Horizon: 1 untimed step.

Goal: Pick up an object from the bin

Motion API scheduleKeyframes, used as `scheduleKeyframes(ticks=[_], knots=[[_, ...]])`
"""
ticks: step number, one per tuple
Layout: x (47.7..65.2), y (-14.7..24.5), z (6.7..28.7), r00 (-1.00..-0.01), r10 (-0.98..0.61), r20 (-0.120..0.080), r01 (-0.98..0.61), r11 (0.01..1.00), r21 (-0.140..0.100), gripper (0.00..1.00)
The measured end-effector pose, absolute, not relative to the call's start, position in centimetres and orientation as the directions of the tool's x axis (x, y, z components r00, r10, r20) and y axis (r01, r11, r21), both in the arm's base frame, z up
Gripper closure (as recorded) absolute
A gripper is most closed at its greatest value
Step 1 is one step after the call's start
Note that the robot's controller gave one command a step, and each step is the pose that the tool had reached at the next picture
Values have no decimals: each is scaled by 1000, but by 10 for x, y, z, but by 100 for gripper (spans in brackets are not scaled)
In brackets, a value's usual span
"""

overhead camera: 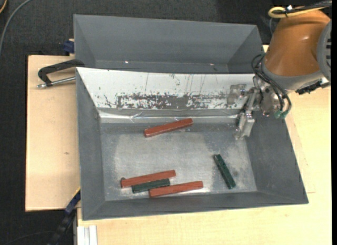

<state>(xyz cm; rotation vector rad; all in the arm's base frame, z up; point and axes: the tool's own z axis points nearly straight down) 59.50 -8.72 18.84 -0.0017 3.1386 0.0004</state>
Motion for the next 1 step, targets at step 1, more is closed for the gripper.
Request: scheduleKeyframes(ticks=[1], knots=[[523,-79,114,-999,-40,11,-40,999,3,0]])
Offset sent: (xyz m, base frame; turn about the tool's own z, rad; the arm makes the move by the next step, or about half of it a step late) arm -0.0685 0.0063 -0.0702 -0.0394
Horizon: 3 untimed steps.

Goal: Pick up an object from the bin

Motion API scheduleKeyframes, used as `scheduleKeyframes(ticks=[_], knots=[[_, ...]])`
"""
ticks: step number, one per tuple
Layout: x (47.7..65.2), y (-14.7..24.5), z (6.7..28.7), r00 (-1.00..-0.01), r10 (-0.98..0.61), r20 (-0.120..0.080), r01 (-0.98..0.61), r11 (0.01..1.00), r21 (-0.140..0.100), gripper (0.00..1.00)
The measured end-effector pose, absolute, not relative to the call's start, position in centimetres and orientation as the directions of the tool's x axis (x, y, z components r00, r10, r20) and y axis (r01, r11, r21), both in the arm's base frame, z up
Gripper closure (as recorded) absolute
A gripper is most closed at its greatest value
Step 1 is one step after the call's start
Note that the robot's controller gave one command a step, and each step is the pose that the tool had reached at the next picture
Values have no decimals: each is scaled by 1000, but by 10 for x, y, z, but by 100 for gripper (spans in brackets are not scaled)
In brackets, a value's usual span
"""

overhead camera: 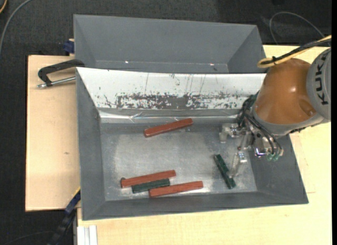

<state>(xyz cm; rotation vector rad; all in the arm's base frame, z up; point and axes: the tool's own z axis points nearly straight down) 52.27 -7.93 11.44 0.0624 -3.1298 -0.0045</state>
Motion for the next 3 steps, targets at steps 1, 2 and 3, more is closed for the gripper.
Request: scheduleKeyframes(ticks=[1,2,3], knots=[[499,-73,76,-941,-337,1,-337,941,2,0],[564,-142,134,-855,-519,-10,-519,855,-12,0],[531,-86,145,-839,-544,-3,-544,839,3,0]])
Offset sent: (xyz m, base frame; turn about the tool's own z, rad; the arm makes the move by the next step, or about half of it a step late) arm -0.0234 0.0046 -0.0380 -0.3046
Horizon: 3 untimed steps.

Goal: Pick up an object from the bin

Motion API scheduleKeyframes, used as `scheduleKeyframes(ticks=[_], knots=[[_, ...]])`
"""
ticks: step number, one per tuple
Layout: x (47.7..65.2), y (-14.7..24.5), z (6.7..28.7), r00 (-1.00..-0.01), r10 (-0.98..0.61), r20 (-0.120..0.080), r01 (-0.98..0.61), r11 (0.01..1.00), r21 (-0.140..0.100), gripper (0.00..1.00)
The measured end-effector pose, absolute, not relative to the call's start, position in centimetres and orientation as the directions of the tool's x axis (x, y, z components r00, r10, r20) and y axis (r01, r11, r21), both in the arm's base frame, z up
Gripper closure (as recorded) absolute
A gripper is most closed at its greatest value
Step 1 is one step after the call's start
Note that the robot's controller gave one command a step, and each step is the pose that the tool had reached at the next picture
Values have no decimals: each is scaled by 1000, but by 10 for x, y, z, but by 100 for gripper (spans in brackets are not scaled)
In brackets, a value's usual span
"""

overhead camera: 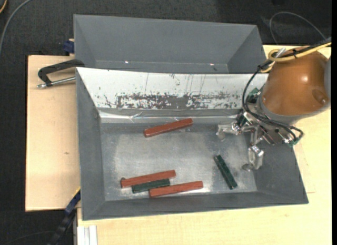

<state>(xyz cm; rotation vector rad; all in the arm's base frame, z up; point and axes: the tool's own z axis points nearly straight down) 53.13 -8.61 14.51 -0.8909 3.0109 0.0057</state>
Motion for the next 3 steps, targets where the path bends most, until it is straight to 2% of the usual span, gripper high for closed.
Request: scheduleKeyframes(ticks=[1,2,3], knots=[[496,-87,160,-766,-643,0,-643,766,0,0],[491,-98,83,-606,-795,1,-795,606,4,0],[508,-50,71,-224,-975,-4,-975,224,-3,0]])
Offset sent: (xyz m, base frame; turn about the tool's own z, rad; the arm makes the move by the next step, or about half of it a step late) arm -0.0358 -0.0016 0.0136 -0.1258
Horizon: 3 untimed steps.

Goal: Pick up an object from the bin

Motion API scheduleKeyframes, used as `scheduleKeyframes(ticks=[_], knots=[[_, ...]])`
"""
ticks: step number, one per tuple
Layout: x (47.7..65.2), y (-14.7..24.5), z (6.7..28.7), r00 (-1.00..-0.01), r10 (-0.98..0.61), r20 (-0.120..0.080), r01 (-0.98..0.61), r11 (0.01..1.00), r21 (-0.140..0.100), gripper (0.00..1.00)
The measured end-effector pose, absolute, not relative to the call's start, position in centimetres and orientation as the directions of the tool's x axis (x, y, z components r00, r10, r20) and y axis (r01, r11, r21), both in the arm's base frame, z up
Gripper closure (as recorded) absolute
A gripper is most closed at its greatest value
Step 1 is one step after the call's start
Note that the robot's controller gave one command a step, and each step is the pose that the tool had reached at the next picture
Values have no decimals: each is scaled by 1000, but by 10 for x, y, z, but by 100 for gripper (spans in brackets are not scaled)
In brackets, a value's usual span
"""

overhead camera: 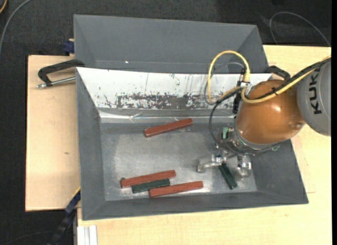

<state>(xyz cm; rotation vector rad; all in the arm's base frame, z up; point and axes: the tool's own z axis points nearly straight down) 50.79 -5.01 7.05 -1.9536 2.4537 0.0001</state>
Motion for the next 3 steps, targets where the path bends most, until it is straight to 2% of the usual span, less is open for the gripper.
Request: scheduleKeyframes(ticks=[1,2,3], knots=[[491,-61,94,-169,-986,-1,-986,169,-1,0],[555,-67,70,278,-961,-2,-961,-278,-6,0],[555,-66,71,278,-961,-3,-961,-278,-2,100]])
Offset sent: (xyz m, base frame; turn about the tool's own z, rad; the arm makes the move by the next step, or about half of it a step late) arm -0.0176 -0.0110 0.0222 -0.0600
